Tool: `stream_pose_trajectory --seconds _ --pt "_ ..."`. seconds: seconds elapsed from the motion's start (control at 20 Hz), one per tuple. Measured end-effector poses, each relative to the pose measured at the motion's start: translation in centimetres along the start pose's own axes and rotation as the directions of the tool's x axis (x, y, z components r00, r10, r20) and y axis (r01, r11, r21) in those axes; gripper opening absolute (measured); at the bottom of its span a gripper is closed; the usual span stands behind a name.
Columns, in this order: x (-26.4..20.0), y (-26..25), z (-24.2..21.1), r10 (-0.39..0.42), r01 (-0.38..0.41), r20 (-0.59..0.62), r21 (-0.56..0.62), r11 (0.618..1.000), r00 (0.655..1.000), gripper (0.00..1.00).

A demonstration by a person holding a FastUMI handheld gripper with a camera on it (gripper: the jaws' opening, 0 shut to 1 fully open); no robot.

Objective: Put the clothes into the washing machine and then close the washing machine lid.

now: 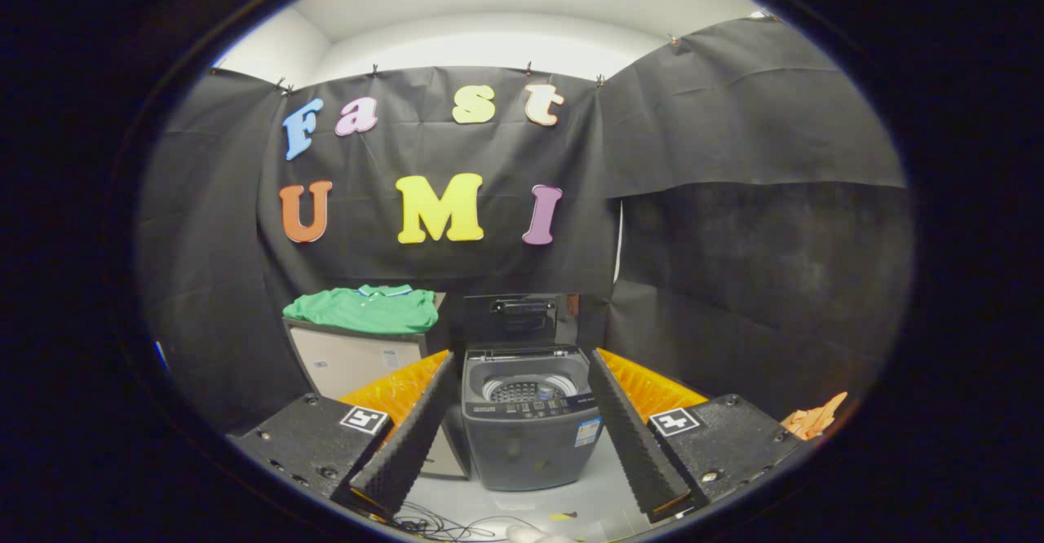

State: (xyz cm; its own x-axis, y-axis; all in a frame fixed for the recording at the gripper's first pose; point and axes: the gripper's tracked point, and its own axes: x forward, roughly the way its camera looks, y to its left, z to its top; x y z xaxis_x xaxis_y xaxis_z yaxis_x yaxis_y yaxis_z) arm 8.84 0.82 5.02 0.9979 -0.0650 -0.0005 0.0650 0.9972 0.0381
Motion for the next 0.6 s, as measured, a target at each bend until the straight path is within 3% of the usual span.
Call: stream_pose_trajectory --seconds 0.6 --pt "19.6 10.7 8.7 0.155 -0.156 0.014 0.023 0.988 0.988 1.00"
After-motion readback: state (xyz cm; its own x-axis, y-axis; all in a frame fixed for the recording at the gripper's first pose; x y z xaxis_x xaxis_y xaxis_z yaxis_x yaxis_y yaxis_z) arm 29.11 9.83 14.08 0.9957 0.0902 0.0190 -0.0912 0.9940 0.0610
